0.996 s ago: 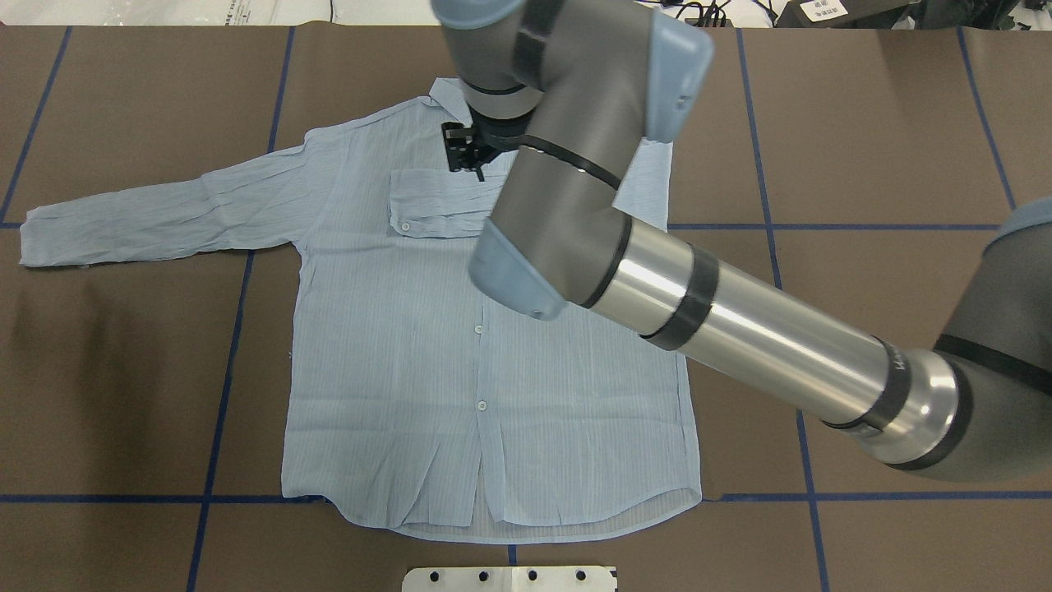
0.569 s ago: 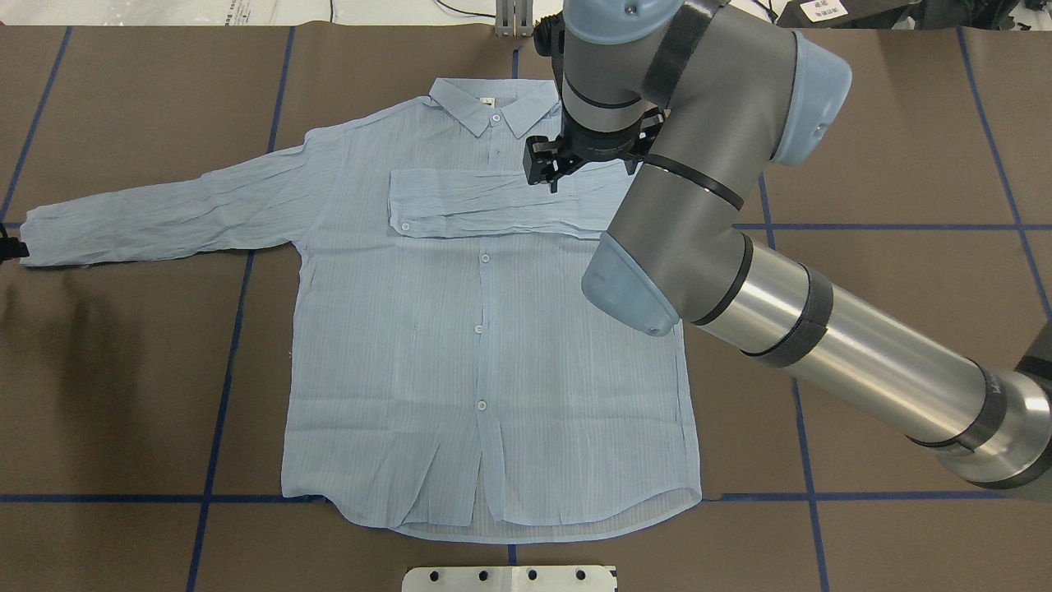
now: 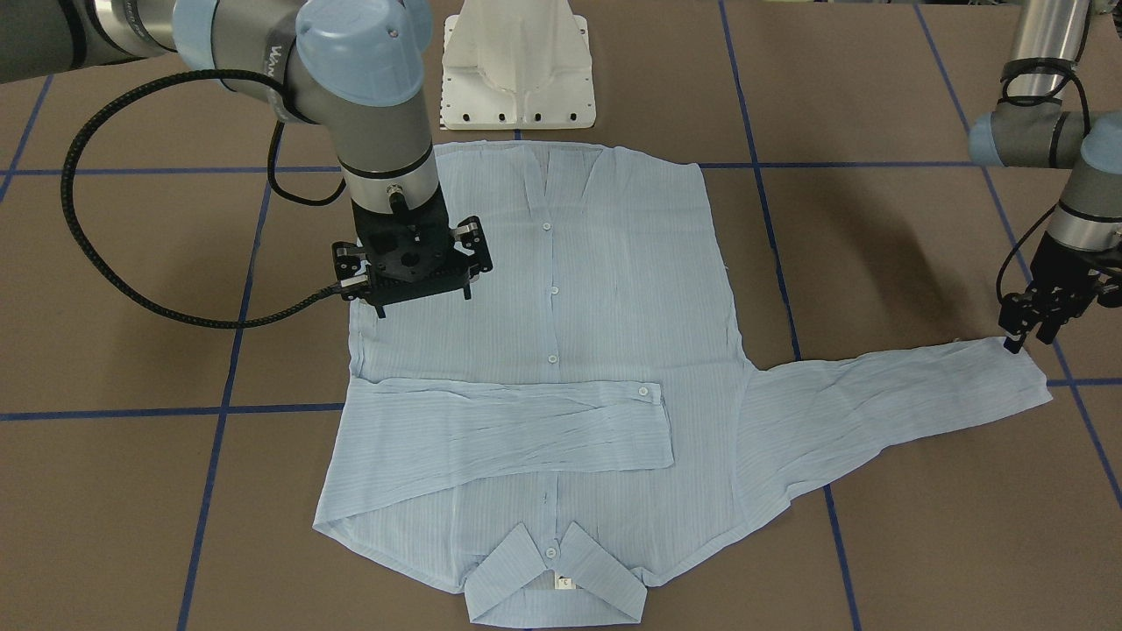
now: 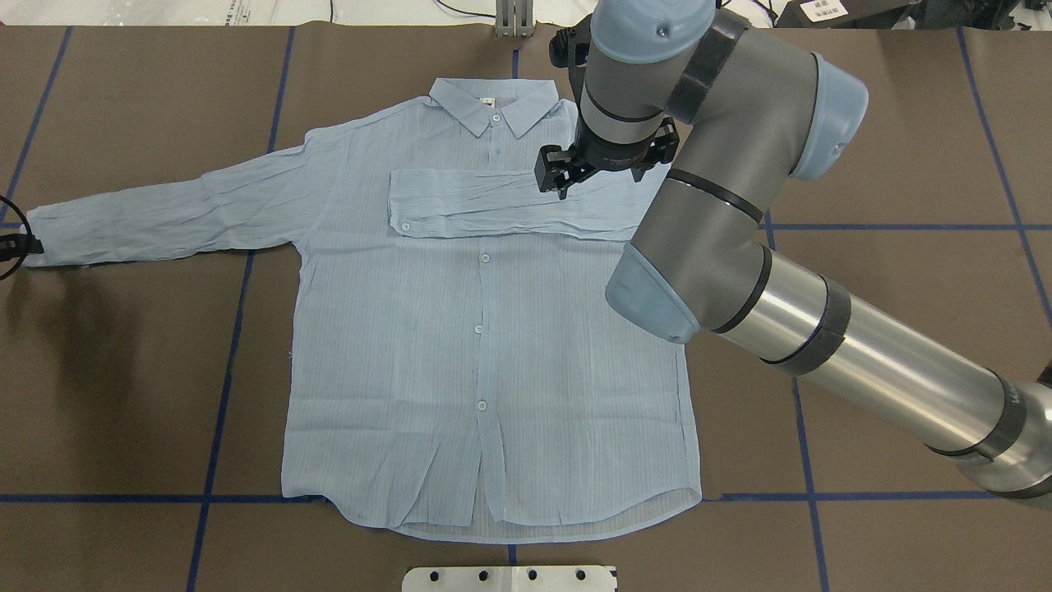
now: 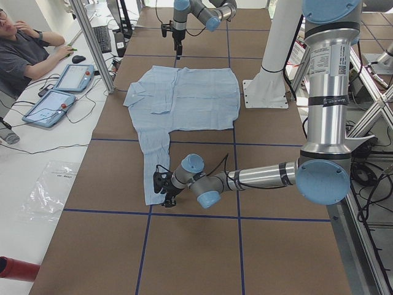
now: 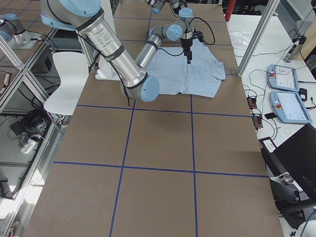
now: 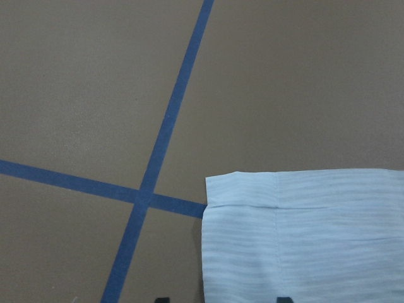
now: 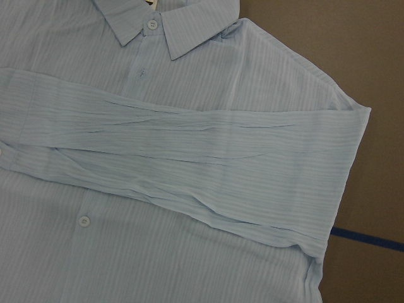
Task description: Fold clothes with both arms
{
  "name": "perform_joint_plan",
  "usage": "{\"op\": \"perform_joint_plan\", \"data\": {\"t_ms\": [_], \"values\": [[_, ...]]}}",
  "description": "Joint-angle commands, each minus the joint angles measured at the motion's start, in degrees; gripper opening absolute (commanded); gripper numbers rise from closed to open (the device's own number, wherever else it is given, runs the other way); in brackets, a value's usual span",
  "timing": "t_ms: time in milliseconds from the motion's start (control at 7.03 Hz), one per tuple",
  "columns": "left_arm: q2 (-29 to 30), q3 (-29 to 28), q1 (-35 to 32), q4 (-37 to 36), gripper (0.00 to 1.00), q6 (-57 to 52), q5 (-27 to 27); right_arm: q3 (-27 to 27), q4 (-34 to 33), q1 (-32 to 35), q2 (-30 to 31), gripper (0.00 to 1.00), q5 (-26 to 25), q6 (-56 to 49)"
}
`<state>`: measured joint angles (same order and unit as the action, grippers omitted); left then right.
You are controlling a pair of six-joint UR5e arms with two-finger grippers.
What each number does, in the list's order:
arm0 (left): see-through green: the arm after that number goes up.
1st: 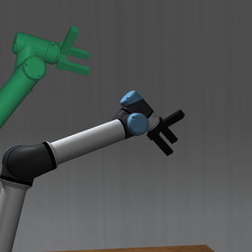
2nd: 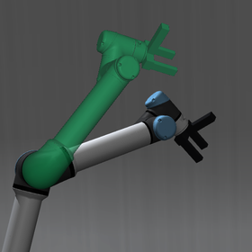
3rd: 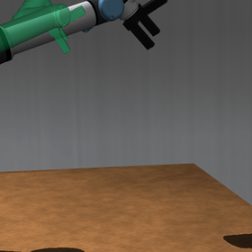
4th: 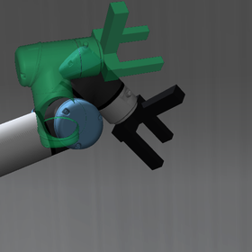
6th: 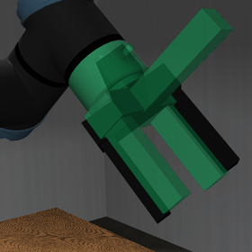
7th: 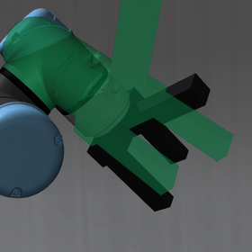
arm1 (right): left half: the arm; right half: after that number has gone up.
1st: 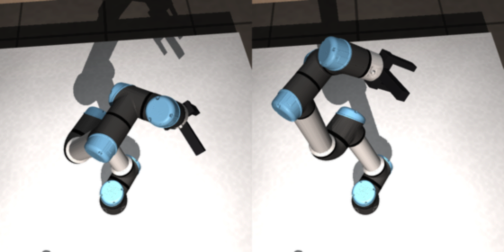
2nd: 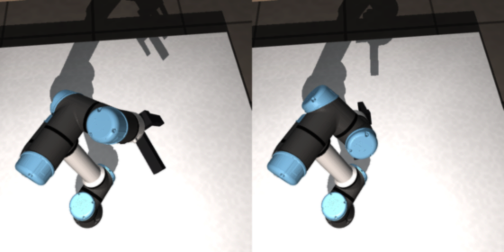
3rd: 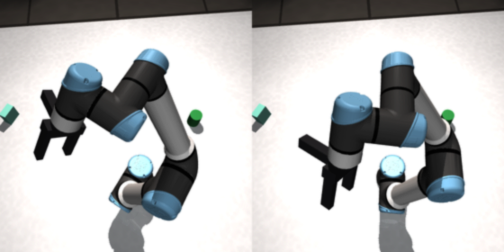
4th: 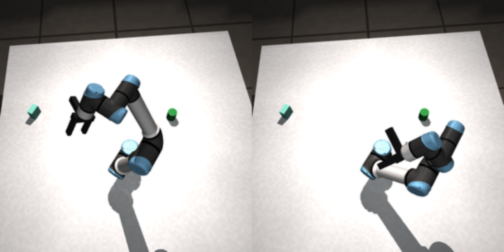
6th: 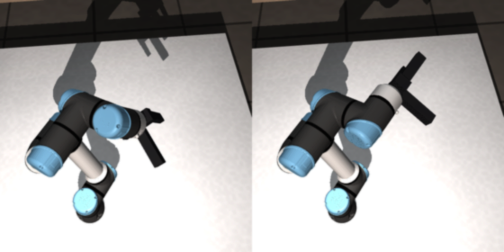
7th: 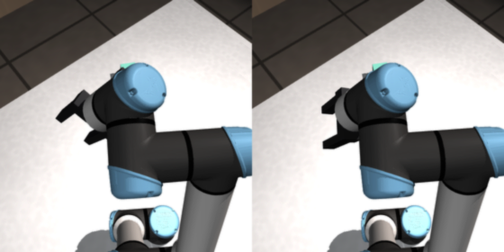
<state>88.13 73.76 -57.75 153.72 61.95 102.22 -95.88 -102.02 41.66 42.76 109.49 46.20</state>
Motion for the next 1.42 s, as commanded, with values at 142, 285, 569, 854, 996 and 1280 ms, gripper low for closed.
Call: {"op": "perform_joint_plan", "data": {"t_ms": [142, 285, 569, 854, 996, 1280], "values": [[1.26, -1.6, 0.0, 0.09, 0.55, -0.34, 0.08, -0.01, 0.07, 0.0, 0.05, 1.0, 0.02, 0.03], [1.26, -1.6, 0.0, 0.09, 0.51, -0.34, 0.08, -0.01, 0.07, 0.0, 0.05, 1.0, 0.02, 0.03], [1.26, -1.52, 0.0, 0.09, 0.36, -0.26, 0.08, -0.09, 0.07, 0.0, 0.31, 1.0, 0.02, 0.03], [1.34, -1.17, 0.0, -0.17, 0.18, -0.26, 0.43, -0.01, 0.07, 0.09, 0.4, 1.0, 0.02, -0.06], [1.52, -1.16, 0.09, -0.17, 0.12, -0.26, 0.44, -0.09, 0.07, 0.09, 0.4, 1.0, 0.02, -0.06], [1.43, -1.16, 0.09, -0.17, 0.13, -0.6, 0.52, -0.01, 0.16, 0.09, 0.49, 1.0, 0.11, -0.06]]}}
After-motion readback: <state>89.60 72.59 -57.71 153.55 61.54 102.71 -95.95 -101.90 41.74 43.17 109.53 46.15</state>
